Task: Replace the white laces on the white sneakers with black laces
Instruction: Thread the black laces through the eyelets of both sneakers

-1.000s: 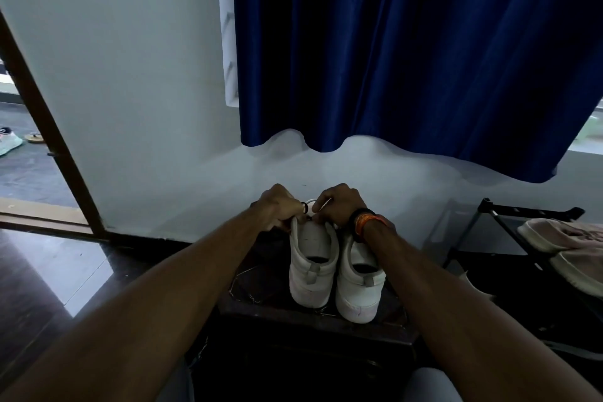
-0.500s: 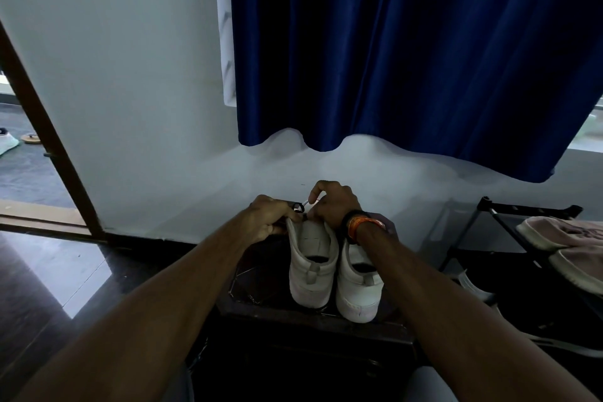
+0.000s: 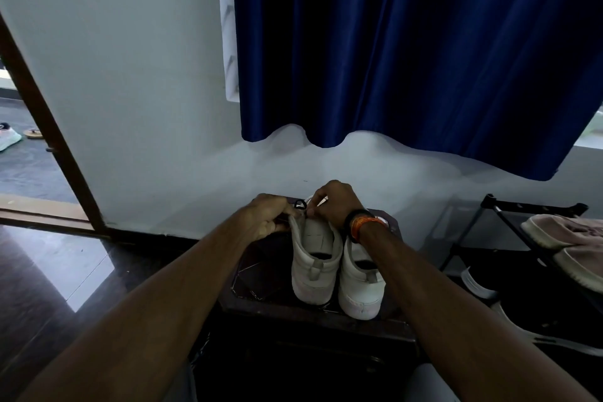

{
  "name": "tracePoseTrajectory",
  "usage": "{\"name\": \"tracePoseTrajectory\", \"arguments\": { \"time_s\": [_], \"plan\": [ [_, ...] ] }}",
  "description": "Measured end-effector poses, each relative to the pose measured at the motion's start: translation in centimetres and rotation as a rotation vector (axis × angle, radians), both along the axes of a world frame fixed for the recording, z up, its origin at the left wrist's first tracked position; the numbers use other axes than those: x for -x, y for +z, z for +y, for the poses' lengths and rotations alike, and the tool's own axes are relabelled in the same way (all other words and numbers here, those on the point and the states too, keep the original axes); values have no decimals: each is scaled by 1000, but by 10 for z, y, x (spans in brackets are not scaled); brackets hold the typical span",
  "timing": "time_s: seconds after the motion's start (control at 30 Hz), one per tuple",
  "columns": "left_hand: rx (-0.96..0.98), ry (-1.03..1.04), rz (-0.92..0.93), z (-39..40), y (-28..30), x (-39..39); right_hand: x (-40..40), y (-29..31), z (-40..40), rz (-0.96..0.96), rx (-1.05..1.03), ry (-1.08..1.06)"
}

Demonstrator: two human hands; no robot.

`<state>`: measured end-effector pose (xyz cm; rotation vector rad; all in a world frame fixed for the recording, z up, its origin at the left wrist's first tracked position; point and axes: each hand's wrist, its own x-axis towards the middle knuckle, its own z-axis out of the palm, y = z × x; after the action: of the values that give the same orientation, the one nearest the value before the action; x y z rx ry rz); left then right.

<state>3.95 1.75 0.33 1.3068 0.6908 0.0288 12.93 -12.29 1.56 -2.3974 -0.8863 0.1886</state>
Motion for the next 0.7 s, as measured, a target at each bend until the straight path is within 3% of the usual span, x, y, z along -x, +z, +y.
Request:
{"name": "tracePoseTrajectory", "arguments": {
  "time_s": [0.47, 0.7],
  "plan": [
    [34, 16, -23, 3, -8, 0, 4, -11, 15, -95, 180, 14],
    [37, 30, -38, 2, -10, 0, 13, 1, 7, -108, 65, 54]
  ]
}}
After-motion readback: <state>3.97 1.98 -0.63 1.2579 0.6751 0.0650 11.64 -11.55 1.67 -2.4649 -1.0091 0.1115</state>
